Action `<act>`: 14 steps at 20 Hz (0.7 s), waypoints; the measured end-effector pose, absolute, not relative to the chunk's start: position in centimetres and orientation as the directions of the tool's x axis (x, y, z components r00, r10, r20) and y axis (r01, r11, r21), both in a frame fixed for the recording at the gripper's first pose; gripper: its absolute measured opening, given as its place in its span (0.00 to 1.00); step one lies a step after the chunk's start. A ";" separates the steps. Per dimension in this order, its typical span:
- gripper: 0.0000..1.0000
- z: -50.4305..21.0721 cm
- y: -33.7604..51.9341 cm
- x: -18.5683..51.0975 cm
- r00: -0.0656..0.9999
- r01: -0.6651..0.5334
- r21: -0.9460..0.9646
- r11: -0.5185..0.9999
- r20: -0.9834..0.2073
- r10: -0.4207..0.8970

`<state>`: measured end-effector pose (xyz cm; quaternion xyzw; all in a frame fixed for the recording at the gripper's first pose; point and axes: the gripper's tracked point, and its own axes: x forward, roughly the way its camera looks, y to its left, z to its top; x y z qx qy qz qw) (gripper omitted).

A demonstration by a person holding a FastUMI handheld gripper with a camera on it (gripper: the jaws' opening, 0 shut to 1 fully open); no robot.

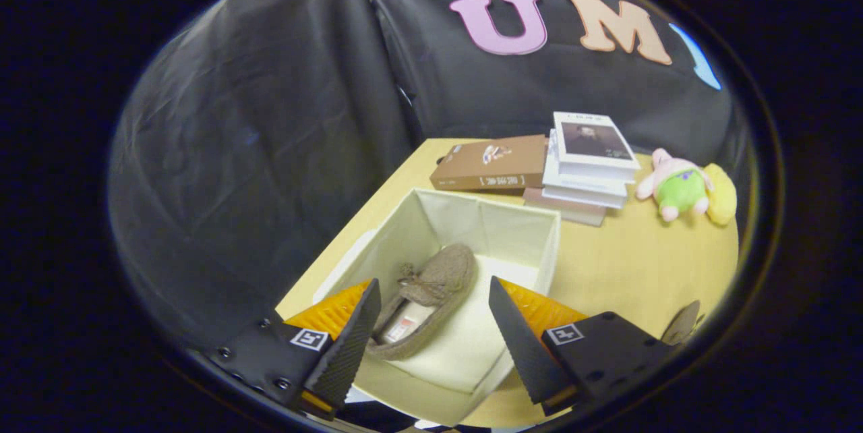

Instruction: Open the storage box then place both shoes into the box .Put the left shoe in first, then the right shoe, with the right side of both shoes facing outward in a uniform manner.

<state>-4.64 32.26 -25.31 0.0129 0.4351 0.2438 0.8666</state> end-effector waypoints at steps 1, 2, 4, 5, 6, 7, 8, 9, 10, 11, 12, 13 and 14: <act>1.00 -24.7 31.2 -4.3 0.522 -0.421 0.219 0.880 -0.735 0.433; 1.00 -24.2 30.1 -4.2 0.540 -0.428 0.203 0.881 -0.724 0.429; 1.00 -23.3 28.2 -3.9 0.573 -0.439 0.174 0.881 -0.701 0.424; 1.00 -22.8 27.1 -3.9 0.586 -0.441 0.162 0.883 -0.693 0.419; 1.00 -22.6 26.2 -4.0 0.595 -0.441 0.149 0.885 -0.690 0.412; 1.00 -22.1 25.0 -3.8 0.607 -0.439 0.137 0.888 -0.683 0.406; 1.00 -21.9 24.0 -3.9 0.617 -0.440 0.125 0.889 -0.678 0.400; 1.00 -21.5 22.9 -3.7 0.628 -0.437 0.110 0.893 -0.673 0.390; 1.00 -21.3 21.6 -3.7 0.639 -0.431 0.095 0.897 -0.670 0.378; 1.00 -21.1 20.3 -3.6 0.649 -0.420 0.083 0.904 -0.668 0.363; 1.00 -20.9 19.1 -3.6 0.658 -0.406 0.074 0.911 -0.667 0.348; 1.00 -20.8 17.6 -3.4 0.668 -0.388 0.068 0.919 -0.667 0.331; 1.00 -20.7 16.3 -3.3 0.675 -0.371 0.063 0.927 -0.668 0.315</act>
